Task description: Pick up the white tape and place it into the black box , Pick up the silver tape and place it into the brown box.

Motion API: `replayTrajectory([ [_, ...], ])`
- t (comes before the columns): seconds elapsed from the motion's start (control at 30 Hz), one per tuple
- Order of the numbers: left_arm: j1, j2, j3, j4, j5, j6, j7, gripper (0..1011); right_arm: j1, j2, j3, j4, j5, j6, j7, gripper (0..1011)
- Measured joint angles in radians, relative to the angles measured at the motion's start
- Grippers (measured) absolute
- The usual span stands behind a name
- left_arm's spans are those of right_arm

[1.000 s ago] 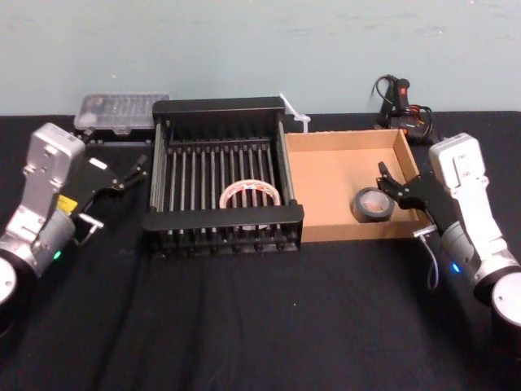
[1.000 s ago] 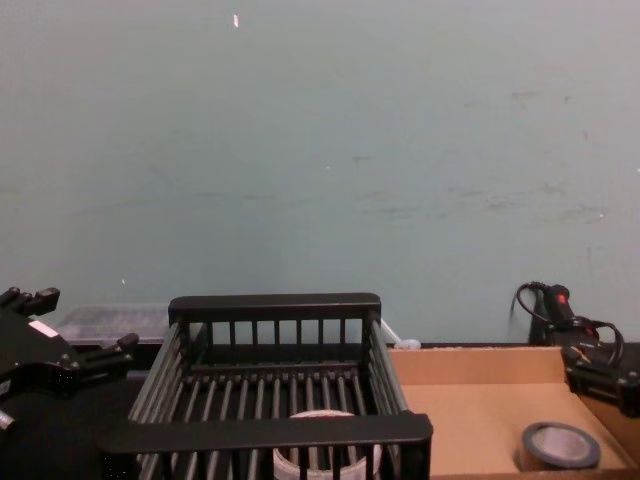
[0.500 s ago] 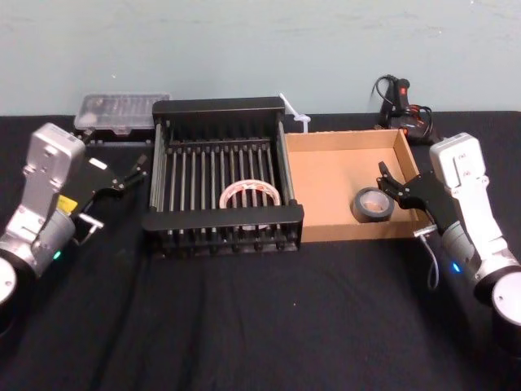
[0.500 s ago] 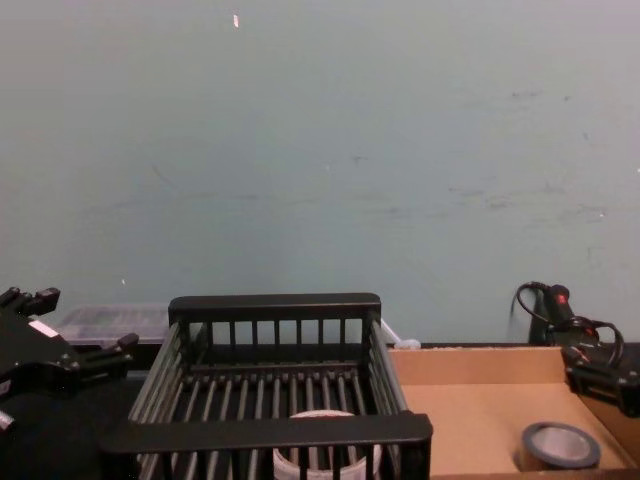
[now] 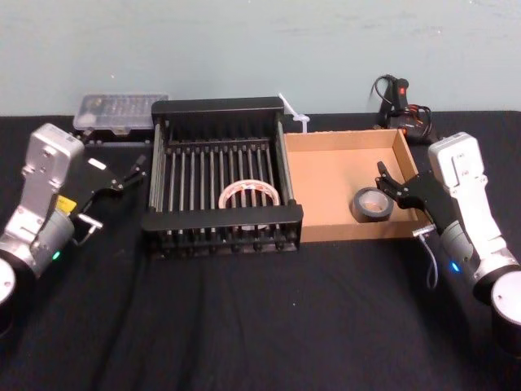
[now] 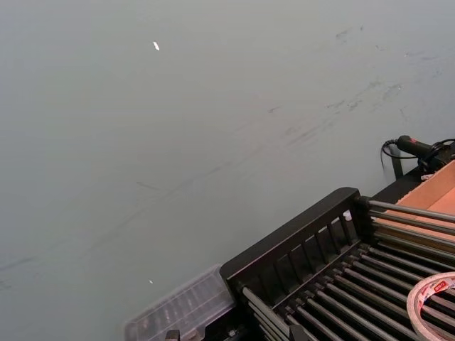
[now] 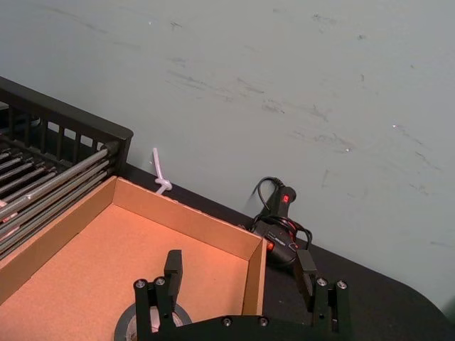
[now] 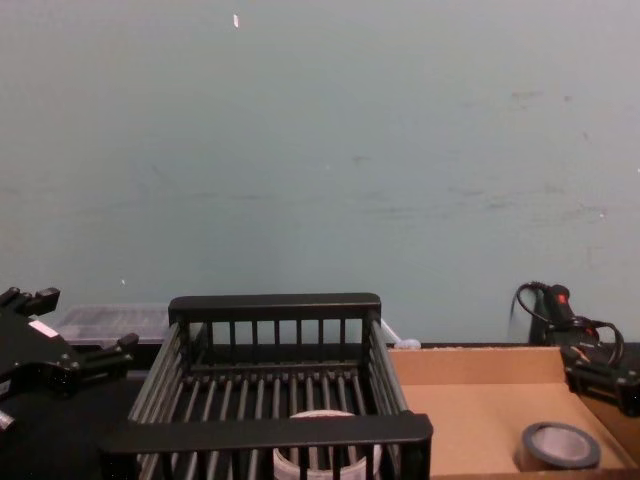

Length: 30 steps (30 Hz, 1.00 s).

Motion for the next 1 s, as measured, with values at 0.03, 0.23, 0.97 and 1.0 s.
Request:
replayTrajectory([
  [0.03,0.0,0.0,0.0,0.0,0.0,0.0,0.0,1001,0.0,0.0,0.0,0.0,0.0,0.0,0.0,1002],
  [0.23,0.0,0.0,0.0,0.0,0.0,0.0,0.0,1001,0.0,0.001,0.0,0.0,0.001,0.0,0.0,1002],
  [0.97,0.0,0.0,0.0,0.0,0.0,0.0,0.0,1001,0.0,0.001,0.0,0.0,0.002,0.0,0.0,1002],
  [1.0,0.0,0.0,0.0,0.0,0.0,0.0,0.0,1001,0.0,0.001,0.0,0.0,0.002,0.0,0.0,1000],
])
